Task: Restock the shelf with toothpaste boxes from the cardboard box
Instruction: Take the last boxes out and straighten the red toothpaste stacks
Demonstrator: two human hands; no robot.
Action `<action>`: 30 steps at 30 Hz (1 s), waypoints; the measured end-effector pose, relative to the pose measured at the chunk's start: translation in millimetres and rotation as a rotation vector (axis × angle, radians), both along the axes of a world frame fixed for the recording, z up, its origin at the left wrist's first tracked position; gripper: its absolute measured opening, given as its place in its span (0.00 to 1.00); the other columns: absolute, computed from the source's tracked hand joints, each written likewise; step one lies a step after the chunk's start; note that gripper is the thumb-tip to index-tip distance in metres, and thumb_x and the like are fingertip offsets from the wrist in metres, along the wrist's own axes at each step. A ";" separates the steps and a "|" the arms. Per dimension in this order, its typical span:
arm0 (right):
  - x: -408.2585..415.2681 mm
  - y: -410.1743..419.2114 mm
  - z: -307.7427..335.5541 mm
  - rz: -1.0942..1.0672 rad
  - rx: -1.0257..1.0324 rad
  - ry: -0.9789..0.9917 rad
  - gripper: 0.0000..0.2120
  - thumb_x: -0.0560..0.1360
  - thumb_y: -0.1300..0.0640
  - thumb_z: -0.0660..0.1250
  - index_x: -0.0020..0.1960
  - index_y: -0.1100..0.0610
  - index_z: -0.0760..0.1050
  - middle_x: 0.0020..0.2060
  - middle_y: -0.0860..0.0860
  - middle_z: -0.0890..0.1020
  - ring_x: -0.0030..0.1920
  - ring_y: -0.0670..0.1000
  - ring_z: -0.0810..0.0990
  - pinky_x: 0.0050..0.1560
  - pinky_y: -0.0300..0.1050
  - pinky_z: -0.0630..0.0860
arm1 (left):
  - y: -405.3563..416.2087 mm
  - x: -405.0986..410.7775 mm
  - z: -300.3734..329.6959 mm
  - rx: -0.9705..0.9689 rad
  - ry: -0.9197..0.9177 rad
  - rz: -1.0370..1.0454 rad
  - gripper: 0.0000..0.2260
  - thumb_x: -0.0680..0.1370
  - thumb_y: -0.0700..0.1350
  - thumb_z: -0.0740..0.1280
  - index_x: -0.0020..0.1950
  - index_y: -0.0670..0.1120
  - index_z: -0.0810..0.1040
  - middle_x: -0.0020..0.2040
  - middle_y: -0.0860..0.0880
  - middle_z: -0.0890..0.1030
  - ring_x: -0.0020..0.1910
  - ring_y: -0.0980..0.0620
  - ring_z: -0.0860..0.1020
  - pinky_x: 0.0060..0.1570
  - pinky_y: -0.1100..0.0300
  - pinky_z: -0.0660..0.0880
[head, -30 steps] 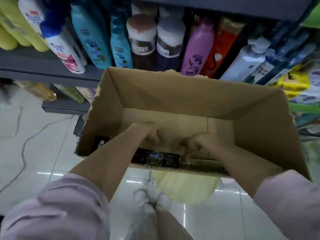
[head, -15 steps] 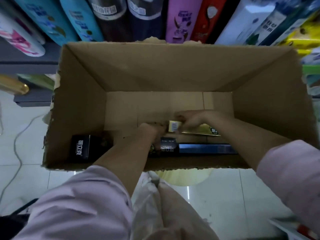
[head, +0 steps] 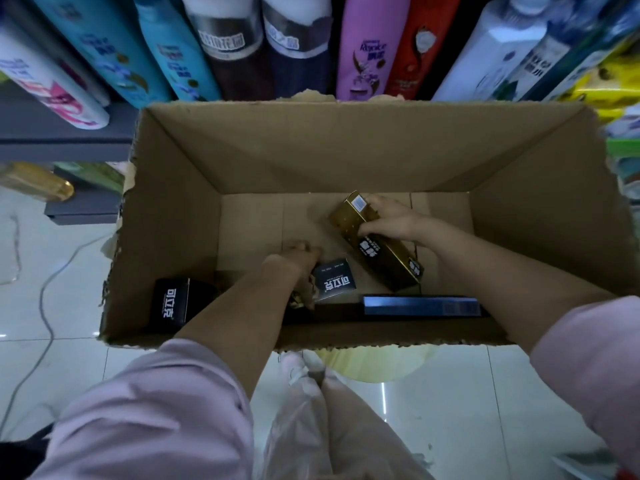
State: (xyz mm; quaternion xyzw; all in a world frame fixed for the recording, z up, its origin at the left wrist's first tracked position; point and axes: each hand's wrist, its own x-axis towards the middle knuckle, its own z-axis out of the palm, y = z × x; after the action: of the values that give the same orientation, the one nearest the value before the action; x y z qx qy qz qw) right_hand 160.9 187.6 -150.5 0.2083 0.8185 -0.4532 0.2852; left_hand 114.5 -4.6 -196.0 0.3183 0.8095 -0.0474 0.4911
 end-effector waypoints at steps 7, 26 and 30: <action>5.3 -6.4 28.2 -0.268 -0.010 0.153 0.19 0.73 0.55 0.65 0.63 0.53 0.68 0.56 0.51 0.72 0.56 0.52 0.73 0.51 0.45 0.73 | -5.9 -20.7 27.1 0.250 0.062 0.385 0.24 0.67 0.46 0.76 0.61 0.43 0.75 0.57 0.45 0.79 0.56 0.47 0.77 0.51 0.58 0.73; 2.9 -58.0 219.5 -0.256 -0.201 0.932 0.32 0.73 0.63 0.67 0.68 0.41 0.59 0.65 0.45 0.72 0.61 0.53 0.76 0.61 0.55 0.75 | -27.8 -7.0 256.0 1.339 0.086 0.937 0.15 0.78 0.48 0.65 0.62 0.50 0.67 0.50 0.57 0.78 0.47 0.62 0.78 0.49 0.67 0.74; -12.4 -76.2 278.6 -0.215 -0.124 1.101 0.26 0.72 0.64 0.67 0.65 0.46 0.67 0.56 0.42 0.75 0.46 0.40 0.77 0.49 0.41 0.77 | -47.1 -16.4 308.3 1.425 0.311 0.937 0.19 0.73 0.56 0.67 0.58 0.51 0.67 0.51 0.58 0.79 0.52 0.56 0.78 0.56 0.55 0.73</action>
State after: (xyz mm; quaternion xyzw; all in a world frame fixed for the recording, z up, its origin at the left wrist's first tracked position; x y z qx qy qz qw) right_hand 148.5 111.5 128.1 0.0065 0.7926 -0.5686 -0.2200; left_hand 98.1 -51.7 112.3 0.1740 0.7520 0.6353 0.0271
